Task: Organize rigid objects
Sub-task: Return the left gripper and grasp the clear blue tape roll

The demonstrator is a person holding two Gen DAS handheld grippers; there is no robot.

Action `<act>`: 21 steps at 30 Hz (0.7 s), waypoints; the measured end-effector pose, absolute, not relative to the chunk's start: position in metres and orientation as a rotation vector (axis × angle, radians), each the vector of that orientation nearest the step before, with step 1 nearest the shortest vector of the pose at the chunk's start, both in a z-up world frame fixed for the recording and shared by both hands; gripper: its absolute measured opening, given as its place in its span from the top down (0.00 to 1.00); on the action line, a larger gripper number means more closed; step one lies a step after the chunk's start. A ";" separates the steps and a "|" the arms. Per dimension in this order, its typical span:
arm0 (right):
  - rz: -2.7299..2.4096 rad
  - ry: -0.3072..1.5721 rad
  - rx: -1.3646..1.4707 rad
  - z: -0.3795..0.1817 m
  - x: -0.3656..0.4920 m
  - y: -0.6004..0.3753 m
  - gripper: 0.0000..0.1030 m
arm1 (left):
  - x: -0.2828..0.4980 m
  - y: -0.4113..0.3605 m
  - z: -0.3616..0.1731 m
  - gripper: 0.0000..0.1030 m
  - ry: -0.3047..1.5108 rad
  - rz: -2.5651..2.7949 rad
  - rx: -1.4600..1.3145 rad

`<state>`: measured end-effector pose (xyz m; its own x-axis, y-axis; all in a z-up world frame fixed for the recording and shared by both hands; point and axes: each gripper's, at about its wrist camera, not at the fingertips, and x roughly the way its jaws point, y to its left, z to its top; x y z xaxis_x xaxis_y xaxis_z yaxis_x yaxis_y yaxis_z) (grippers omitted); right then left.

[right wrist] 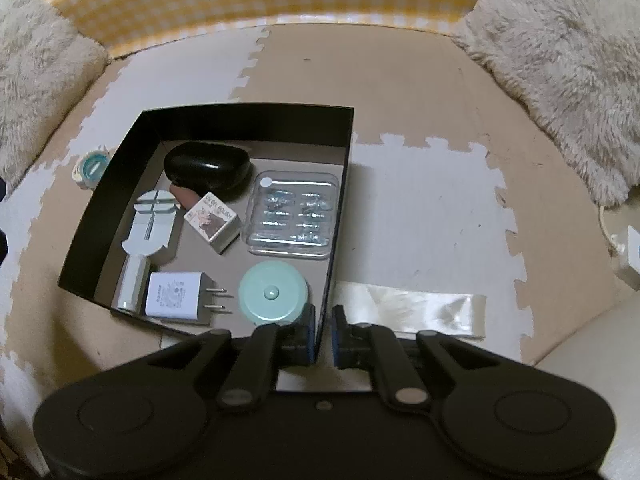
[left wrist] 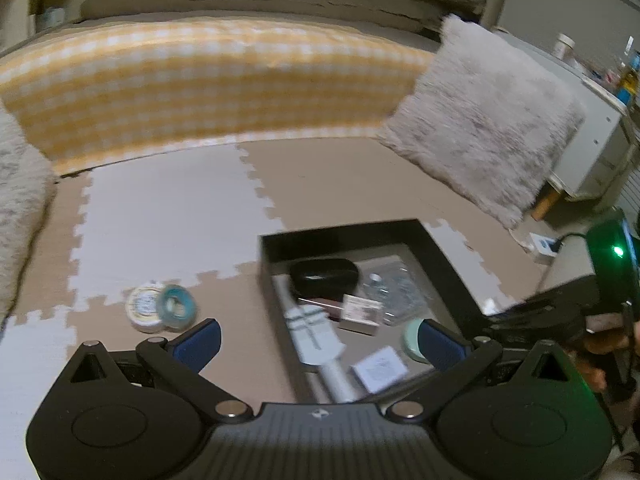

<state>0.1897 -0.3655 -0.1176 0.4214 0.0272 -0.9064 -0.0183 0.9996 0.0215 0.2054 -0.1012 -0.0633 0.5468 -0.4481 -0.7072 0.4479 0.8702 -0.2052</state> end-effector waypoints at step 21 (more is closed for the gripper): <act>0.023 1.158 -0.030 -0.121 0.193 -0.360 0.93 | 0.257 -0.026 -0.126 0.00 0.922 -0.391 0.033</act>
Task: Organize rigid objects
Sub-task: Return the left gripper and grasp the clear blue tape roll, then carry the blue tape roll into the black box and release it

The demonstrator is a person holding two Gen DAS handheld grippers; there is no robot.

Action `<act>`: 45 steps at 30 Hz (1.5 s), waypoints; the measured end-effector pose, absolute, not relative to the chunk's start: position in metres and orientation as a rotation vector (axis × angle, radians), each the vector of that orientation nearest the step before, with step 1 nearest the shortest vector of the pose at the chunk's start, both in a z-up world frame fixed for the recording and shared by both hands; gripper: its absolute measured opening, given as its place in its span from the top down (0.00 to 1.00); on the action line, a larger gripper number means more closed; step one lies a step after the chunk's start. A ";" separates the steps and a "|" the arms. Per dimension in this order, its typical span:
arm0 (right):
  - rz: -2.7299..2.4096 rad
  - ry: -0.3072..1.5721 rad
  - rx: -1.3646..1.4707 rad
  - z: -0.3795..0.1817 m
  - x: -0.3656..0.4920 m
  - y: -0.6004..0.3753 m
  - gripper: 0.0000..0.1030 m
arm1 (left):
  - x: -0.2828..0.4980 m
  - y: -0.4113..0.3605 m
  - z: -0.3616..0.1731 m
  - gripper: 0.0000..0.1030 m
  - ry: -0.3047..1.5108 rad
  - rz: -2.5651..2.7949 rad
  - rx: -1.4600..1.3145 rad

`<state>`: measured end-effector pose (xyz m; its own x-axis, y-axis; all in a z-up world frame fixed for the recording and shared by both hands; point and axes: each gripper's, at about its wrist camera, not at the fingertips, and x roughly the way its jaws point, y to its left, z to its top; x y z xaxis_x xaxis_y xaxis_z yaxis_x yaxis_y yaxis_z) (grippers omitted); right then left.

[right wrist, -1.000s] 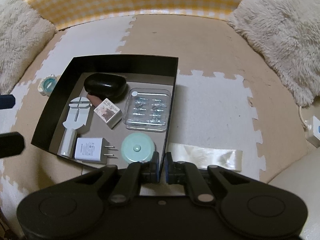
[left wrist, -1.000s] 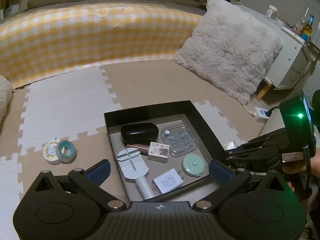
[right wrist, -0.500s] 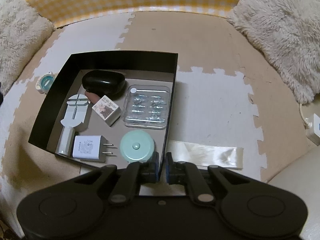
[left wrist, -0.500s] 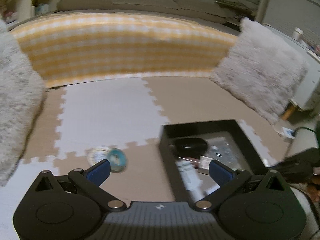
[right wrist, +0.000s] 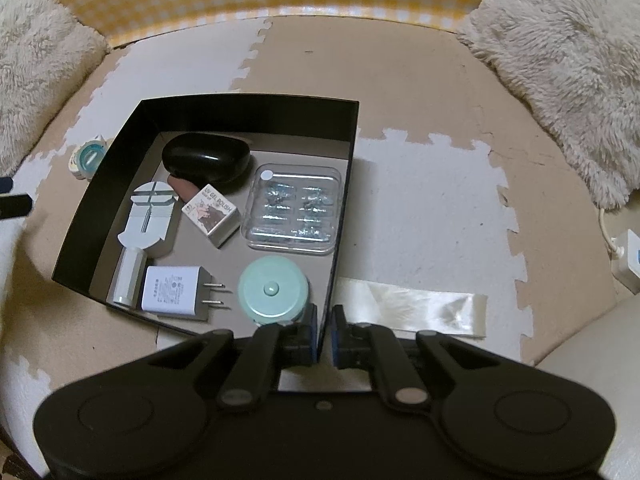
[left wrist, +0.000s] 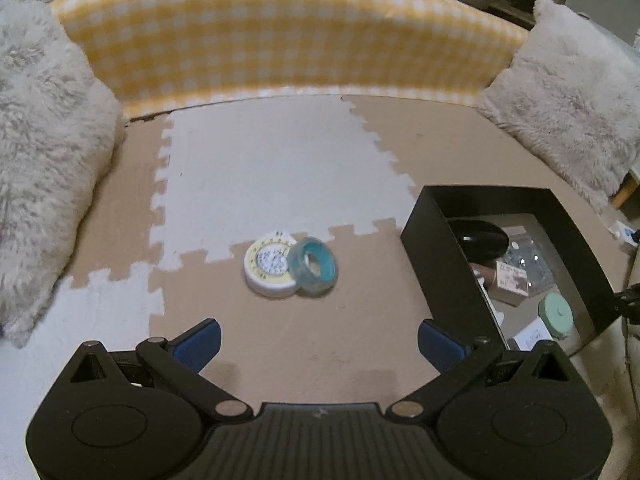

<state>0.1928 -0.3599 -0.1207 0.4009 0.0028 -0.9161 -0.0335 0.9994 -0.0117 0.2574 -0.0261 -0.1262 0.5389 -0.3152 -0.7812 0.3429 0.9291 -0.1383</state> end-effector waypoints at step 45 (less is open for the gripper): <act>0.029 1.177 -0.042 -0.125 0.199 -0.359 0.93 | 0.276 -0.076 -0.110 0.56 0.789 -0.614 -0.114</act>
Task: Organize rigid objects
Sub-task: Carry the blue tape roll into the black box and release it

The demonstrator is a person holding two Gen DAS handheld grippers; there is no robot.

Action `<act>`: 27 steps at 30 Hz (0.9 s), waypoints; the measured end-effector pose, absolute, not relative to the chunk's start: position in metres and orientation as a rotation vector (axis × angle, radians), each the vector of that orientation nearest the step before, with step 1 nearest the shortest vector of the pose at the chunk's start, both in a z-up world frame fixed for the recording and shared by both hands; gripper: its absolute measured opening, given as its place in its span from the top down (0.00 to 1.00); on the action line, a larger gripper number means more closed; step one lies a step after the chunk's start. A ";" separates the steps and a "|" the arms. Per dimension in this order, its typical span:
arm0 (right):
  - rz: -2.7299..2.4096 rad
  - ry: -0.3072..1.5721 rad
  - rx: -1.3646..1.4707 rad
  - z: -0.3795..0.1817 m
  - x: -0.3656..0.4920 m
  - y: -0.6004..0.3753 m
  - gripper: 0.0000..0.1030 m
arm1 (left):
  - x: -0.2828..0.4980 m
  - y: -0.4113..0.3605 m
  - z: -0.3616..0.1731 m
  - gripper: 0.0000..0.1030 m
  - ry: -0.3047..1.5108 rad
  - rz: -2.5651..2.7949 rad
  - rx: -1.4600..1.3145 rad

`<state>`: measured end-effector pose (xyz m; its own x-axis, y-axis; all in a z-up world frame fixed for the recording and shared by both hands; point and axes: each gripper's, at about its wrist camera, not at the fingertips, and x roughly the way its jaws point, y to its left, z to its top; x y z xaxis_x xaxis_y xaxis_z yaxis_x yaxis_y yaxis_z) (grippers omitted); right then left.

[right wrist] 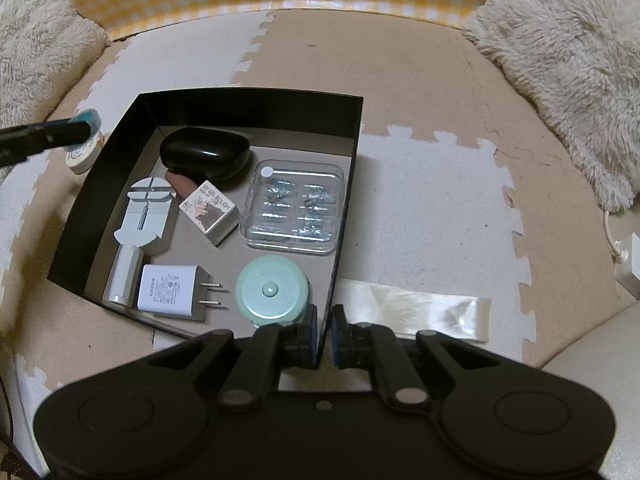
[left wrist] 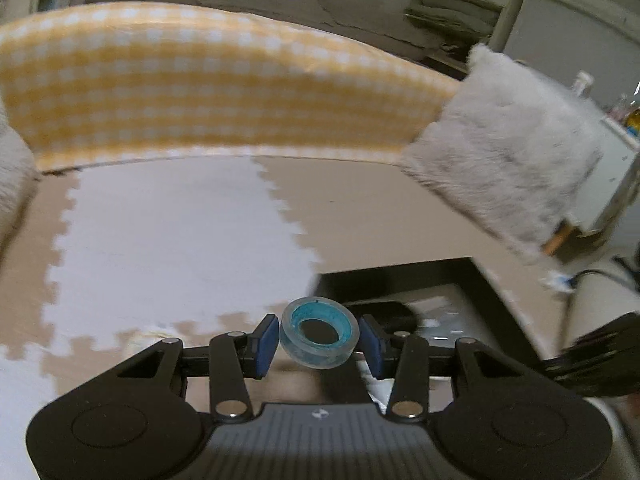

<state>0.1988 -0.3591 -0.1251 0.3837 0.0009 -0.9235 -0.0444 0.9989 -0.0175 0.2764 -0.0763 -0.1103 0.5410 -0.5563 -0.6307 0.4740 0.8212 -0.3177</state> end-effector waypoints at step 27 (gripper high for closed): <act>0.028 1.177 -0.043 -0.125 0.199 -0.359 0.93 | 0.230 -0.163 -0.137 0.37 0.924 -0.776 -0.015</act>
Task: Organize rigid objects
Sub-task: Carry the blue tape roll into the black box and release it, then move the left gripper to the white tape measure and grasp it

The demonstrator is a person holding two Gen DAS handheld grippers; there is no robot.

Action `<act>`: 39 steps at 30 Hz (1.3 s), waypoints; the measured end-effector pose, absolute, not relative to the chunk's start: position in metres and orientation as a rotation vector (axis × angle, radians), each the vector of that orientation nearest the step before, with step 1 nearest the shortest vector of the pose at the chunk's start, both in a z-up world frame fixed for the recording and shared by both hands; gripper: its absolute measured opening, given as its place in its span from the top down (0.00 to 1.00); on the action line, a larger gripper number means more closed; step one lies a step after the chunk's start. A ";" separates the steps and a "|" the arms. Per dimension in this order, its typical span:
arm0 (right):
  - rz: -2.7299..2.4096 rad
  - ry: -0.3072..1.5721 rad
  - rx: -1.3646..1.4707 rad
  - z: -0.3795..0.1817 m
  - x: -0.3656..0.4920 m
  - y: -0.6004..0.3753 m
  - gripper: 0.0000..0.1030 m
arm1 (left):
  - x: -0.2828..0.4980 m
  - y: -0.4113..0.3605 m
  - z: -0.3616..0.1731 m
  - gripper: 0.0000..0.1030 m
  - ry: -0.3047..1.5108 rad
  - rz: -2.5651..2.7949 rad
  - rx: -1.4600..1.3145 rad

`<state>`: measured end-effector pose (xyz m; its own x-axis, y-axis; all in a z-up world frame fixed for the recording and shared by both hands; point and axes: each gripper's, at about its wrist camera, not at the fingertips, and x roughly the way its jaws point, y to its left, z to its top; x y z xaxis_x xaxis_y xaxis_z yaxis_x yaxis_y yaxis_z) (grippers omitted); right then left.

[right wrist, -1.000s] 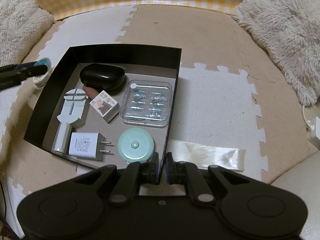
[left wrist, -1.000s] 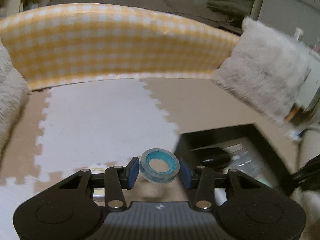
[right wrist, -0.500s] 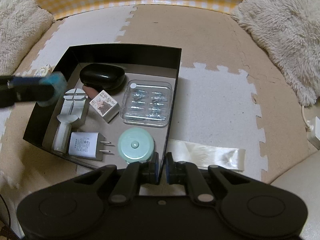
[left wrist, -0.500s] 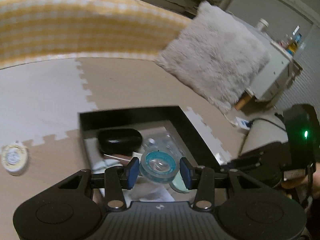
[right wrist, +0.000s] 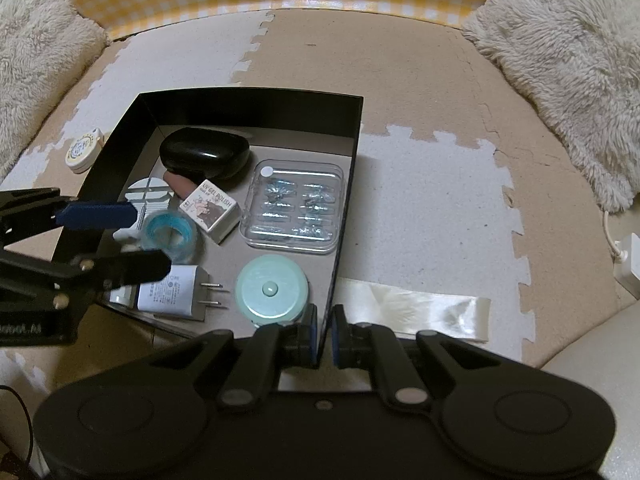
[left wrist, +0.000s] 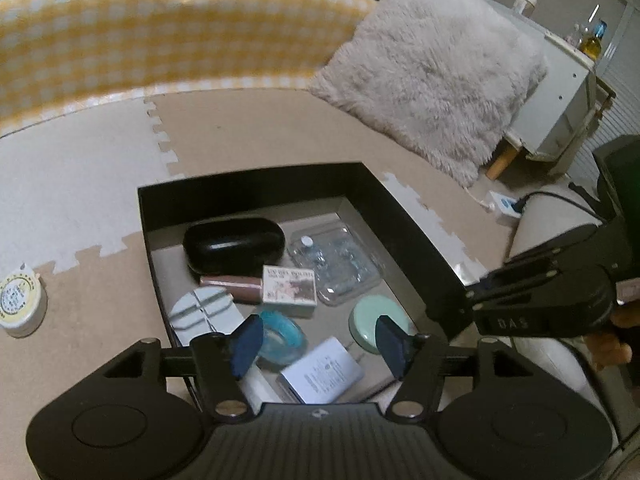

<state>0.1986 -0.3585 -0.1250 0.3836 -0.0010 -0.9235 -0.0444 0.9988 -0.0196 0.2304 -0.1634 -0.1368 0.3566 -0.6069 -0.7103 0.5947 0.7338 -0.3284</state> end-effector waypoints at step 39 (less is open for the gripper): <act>0.022 1.170 -0.048 -0.125 0.197 -0.357 0.93 | 0.221 -0.117 -0.071 0.00 0.840 -0.623 -0.038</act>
